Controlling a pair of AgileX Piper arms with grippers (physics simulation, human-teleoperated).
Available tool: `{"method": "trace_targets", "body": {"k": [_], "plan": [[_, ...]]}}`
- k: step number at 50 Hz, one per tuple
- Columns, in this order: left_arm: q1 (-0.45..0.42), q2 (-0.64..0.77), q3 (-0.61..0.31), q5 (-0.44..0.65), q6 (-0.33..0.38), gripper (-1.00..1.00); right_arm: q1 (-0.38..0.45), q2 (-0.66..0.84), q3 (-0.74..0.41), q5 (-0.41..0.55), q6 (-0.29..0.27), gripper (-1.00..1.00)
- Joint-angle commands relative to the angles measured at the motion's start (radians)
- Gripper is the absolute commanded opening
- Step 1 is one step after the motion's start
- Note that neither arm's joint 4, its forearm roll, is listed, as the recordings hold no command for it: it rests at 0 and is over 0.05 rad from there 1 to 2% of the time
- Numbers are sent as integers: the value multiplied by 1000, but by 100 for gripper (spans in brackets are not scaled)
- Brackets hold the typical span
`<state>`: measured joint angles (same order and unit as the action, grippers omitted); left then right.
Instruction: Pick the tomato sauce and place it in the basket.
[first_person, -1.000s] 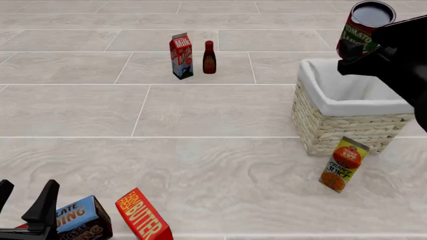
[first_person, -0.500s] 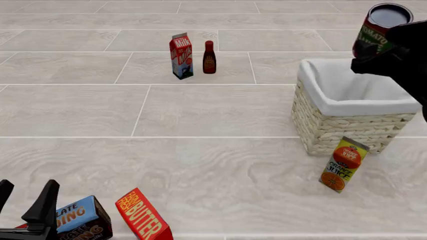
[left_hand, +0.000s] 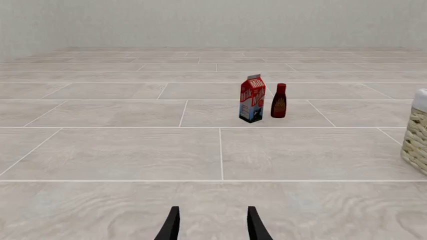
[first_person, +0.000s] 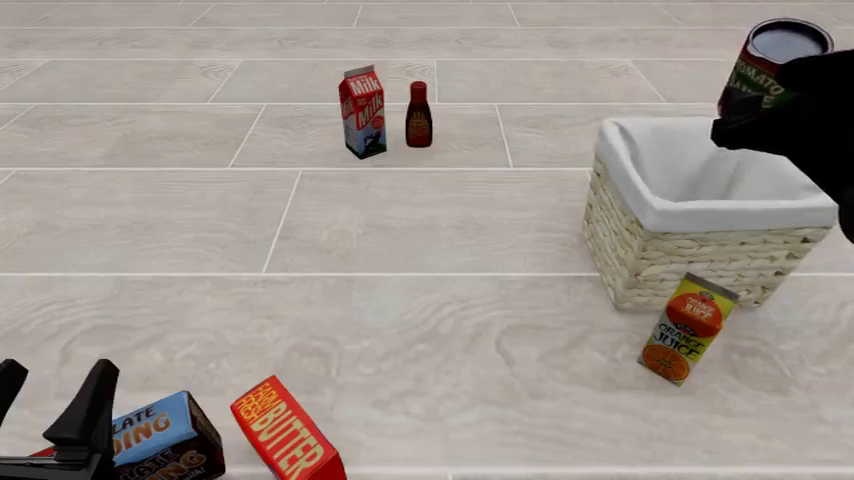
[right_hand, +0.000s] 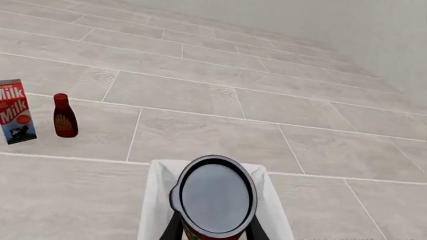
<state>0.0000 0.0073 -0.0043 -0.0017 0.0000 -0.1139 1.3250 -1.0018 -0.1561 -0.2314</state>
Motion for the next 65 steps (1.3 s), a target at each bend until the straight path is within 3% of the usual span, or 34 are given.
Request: {"method": "trace_targets", "body": {"k": [1,65], "plan": [[0,0,0,0,0,100,-21,36,-18,-13,24,-100],[0,0,0,0,0,100,-21,208,-33,-67,12,-100]]}}
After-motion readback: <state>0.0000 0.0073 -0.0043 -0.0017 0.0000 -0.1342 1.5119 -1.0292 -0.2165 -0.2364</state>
